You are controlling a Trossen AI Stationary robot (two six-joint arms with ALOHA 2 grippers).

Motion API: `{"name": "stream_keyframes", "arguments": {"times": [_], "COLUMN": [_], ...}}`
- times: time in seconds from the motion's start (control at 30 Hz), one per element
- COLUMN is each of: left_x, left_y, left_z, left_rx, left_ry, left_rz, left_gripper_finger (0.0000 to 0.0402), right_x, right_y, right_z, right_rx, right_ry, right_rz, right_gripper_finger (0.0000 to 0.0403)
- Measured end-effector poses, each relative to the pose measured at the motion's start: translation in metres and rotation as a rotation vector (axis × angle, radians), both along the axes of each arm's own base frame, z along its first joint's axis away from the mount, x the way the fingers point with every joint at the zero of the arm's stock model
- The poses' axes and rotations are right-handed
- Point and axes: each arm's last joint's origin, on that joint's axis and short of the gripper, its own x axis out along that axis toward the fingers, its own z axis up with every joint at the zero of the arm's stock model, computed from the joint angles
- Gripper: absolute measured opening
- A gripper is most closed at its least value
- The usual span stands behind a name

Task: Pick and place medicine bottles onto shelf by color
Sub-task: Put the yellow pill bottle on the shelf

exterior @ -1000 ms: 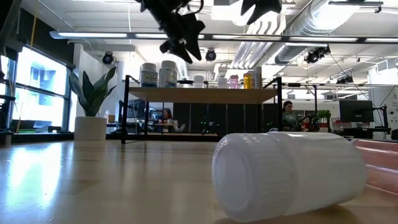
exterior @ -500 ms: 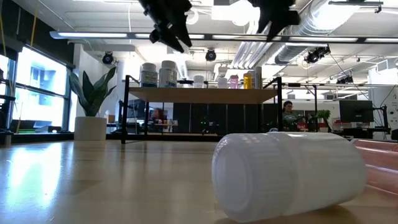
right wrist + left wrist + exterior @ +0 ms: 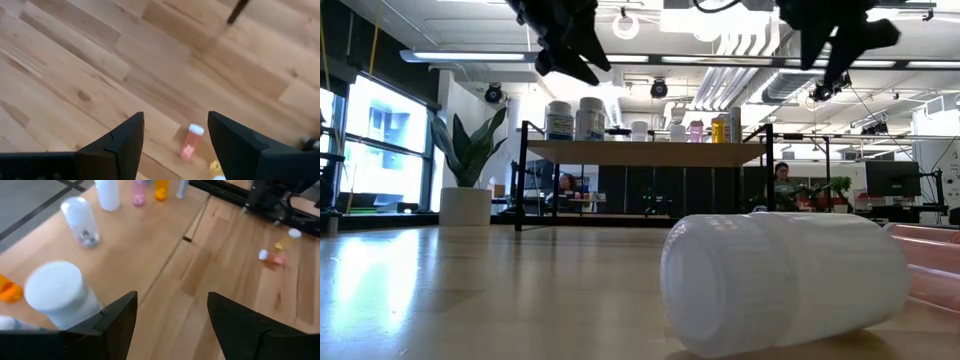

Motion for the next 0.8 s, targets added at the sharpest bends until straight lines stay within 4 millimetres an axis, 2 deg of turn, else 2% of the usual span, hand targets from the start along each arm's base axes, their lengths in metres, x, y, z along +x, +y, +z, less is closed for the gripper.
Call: {"name": "stream_keyframes", "arguments": {"times": [0.17, 0.37, 0.57, 0.8], "left_x": [-0.004, -0.007, -0.007, -0.007], "left_y": [-0.019, -0.036, -0.047, -0.058], "left_z": [-0.006, -0.025, -0.044, -0.053], "left_rx": [0.014, 0.011, -0.032, -0.030], "left_ry": [-0.025, 0.020, 0.043, 0.067], "left_rz": [-0.023, -0.023, -0.031, -0.054], "left_gripper_finger": [0.0232, 0.0232, 0.0232, 0.0232], "right_x": [-0.009, -0.020, -0.034, -0.051], "right_y": [0.016, 0.038, 0.060, 0.080], "right_z": [-0.020, -0.046, -0.066, -0.083], "right_rx": [0.037, 0.060, 0.076, 0.074], "right_ry": [0.052, 0.124, 0.175, 0.207], "right_rz": [-0.071, -0.130, -0.192, -0.253], "right_gripper_finger": [0.0211, 0.0211, 0.0211, 0.0211]}}
